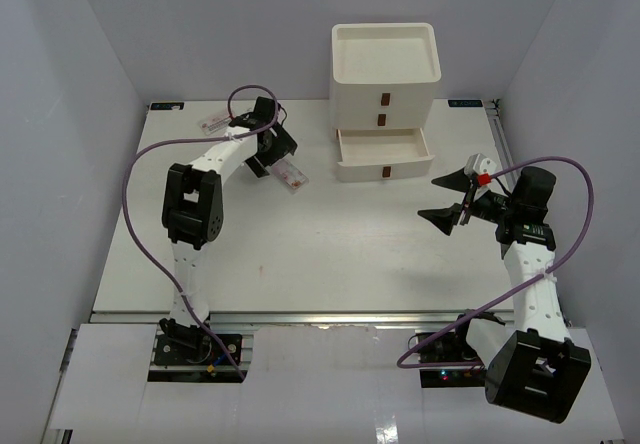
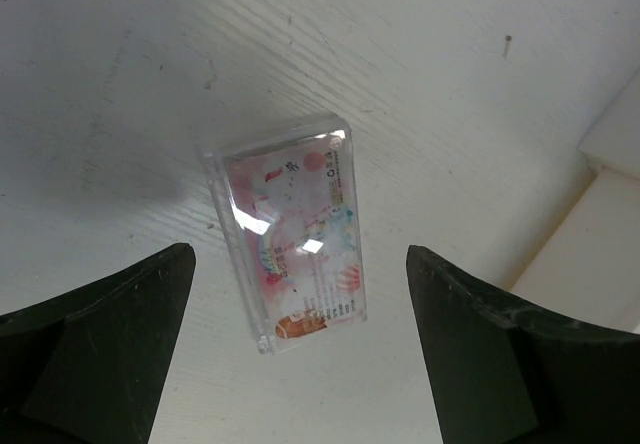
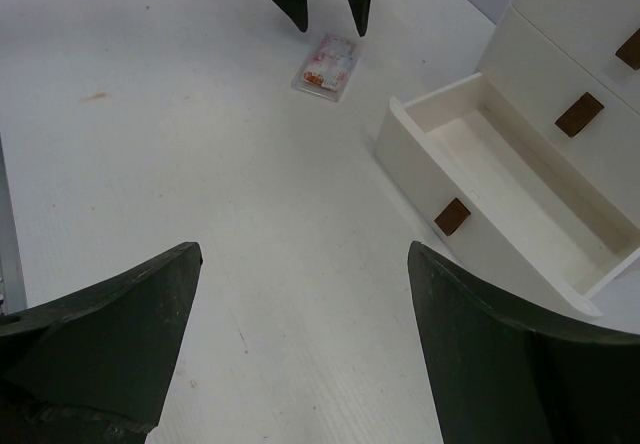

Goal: Organize the makeup

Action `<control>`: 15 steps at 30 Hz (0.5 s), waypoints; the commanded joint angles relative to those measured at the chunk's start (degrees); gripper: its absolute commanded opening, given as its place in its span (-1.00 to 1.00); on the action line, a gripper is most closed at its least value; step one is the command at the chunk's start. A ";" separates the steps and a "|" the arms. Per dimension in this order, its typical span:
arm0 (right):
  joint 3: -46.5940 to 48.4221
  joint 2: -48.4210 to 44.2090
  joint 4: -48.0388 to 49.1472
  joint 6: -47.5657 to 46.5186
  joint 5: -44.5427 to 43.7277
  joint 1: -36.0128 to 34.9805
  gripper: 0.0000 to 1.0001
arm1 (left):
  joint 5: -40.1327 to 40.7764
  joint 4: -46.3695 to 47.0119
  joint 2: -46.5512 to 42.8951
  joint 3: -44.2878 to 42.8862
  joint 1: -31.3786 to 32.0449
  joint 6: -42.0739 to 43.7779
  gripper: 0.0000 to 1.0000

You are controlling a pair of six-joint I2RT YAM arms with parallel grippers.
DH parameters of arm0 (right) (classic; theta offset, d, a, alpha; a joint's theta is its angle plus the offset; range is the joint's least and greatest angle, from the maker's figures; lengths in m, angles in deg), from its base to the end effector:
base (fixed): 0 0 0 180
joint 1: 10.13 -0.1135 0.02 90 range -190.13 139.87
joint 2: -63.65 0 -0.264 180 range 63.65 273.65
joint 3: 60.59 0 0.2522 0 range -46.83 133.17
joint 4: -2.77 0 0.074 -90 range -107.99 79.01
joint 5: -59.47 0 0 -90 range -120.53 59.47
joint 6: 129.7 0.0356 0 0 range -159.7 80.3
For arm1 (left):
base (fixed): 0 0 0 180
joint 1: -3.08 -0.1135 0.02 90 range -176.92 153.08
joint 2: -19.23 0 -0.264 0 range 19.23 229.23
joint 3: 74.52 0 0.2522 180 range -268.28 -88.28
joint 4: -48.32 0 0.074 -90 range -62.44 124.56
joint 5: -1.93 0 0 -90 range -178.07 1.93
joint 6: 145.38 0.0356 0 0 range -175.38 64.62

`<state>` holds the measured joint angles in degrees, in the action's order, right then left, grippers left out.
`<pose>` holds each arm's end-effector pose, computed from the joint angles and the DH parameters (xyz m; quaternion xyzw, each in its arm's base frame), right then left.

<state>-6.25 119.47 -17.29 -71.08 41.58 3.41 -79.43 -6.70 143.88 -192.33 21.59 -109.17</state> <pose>0.2051 -0.0145 0.2942 -0.4307 0.6090 0.2760 0.6062 0.4493 -0.1448 0.2044 -0.3106 0.9162 -0.0840 0.2388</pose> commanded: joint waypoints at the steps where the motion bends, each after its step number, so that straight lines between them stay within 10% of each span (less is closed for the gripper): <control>1: -0.24 -1.22 1.46 0.61 0.46 0.58 0.81 | 2.83 -5.60 2.17 -3.90 1.26 -2.51 0.96; 15: -0.32 -1.41 1.55 0.53 0.49 0.78 0.81 | 2.62 -8.57 9.32 -12.13 3.81 -0.67 0.96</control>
<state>-6.25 119.07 -16.99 -71.08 41.45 3.78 -77.46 -13.92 152.35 -201.98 25.26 -110.30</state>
